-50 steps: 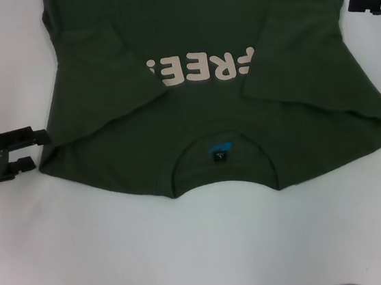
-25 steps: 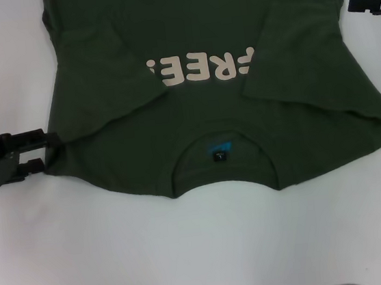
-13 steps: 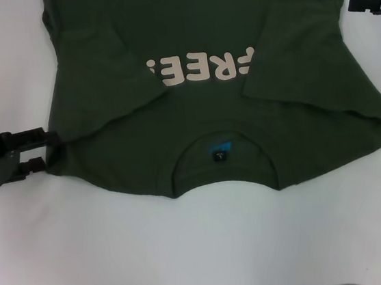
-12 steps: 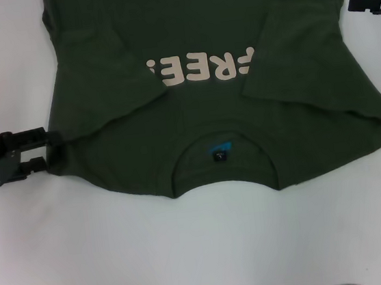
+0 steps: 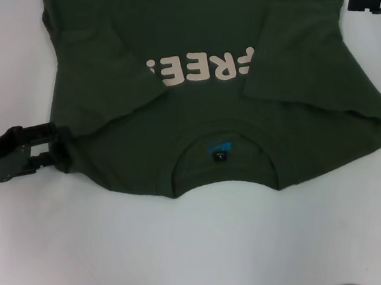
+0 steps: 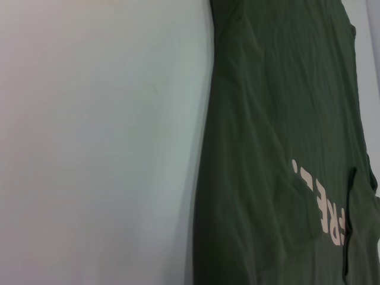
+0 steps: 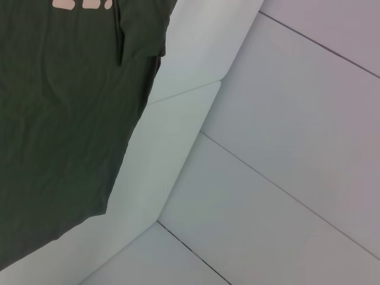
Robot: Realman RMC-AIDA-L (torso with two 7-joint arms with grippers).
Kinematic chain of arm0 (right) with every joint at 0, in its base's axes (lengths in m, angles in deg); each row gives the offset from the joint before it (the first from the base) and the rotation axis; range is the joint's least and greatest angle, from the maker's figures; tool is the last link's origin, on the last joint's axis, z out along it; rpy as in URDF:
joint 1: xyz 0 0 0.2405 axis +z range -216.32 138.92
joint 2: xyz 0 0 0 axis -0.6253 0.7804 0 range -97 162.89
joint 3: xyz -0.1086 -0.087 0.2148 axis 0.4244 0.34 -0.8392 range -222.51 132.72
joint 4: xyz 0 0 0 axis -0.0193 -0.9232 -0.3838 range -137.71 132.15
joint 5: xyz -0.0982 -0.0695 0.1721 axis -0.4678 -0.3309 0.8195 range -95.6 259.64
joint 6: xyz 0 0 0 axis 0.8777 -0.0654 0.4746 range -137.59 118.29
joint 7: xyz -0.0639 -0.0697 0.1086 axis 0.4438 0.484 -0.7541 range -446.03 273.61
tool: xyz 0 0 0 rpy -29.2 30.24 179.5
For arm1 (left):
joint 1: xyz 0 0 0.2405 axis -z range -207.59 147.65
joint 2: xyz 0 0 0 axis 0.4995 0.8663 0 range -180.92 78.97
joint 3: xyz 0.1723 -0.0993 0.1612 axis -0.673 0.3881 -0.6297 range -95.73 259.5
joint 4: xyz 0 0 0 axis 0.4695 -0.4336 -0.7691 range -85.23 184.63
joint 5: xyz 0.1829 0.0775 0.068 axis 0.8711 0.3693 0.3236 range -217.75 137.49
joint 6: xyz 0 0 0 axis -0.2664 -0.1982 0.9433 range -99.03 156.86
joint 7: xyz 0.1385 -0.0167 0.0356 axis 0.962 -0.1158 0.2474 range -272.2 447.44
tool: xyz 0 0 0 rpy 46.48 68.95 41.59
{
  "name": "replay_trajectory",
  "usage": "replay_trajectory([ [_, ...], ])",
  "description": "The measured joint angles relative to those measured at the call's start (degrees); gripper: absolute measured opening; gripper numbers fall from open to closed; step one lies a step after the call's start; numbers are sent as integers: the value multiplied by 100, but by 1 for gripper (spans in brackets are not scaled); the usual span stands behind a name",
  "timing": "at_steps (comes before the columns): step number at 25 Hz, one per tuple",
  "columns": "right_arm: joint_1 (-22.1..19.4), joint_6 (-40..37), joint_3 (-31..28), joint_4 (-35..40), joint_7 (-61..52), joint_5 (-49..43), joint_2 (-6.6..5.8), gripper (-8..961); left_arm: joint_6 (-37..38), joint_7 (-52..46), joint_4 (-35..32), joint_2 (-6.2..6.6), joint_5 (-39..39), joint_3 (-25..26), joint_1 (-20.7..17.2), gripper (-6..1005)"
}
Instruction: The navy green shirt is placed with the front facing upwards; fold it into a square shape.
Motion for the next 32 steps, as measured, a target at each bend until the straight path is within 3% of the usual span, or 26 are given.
replay_trajectory([
  [23, 1, -45, -83, 0, -43, 10, -10, 928, -314, -42, 1, -44, 10, -222, 141, 777],
  [29, 13, -45, -104, 0, -44, 10, -17, 928, -427, -45, -5, -34, 10, -575, 195, 726],
  [32, 16, -45, -105, 0, -44, 10, -17, 928, -462, -63, -40, -30, 20, -875, 245, 590],
])
